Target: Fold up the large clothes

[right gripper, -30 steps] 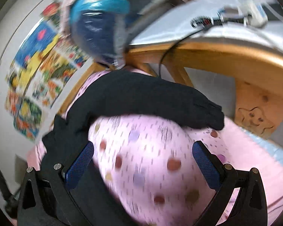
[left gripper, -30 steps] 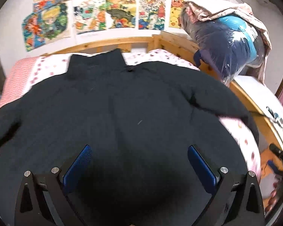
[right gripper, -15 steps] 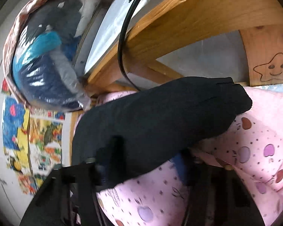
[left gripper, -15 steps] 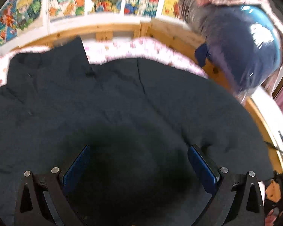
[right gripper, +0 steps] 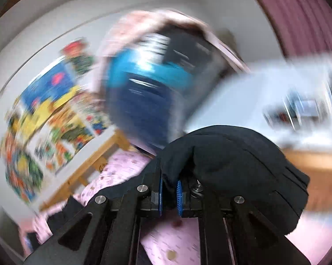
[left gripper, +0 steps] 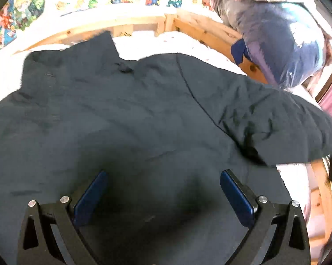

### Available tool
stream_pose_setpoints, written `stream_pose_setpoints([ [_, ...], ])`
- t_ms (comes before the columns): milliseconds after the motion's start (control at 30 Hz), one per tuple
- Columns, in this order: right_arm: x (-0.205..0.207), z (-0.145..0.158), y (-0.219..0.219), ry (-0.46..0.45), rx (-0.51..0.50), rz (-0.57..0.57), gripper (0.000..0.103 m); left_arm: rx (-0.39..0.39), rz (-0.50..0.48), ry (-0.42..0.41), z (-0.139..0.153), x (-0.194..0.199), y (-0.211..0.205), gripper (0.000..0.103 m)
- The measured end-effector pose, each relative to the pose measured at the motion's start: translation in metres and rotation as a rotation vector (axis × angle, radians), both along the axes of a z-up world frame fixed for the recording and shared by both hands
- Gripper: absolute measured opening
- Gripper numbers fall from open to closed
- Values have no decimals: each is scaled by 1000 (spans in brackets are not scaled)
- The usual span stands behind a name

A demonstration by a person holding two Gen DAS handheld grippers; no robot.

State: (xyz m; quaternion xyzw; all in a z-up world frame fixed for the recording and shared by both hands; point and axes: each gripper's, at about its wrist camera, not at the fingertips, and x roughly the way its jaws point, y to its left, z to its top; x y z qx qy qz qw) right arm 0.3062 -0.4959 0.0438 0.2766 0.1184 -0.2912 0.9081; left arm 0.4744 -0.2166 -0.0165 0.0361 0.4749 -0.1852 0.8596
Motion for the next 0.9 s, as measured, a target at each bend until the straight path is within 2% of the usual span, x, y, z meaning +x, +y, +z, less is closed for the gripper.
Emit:
stream_pose_setpoints([
  [100, 43, 44, 35, 29, -198, 139, 10, 34, 16, -6, 21, -11, 36, 103],
  [167, 51, 65, 56, 44, -275, 233, 9, 48, 10, 2, 32, -16, 60, 103],
  [267, 80, 83, 100, 111, -399, 420, 9, 57, 18, 7, 46, -26, 98, 103],
  [300, 72, 81, 113, 129, -431, 473, 9, 45, 37, 8, 50, -31, 113, 103],
  [467, 68, 56, 191, 233, -582, 723, 9, -36, 159, 21, 57, -45, 174, 103],
  [567, 61, 36, 235, 286, -604, 825, 9, -68, 218, 7, 56, -58, 209, 103],
  [667, 64, 2, 270, 366, -620, 922, 9, -121, 285, 4, 48, -68, 240, 103],
  [767, 65, -31, 299, 449, -646, 985, 9, -162, 331, 4, 33, -69, 260, 103],
  [900, 56, -63, 322, 527, -683, 994, 12, -246, 364, 7, 16, -69, 278, 102],
])
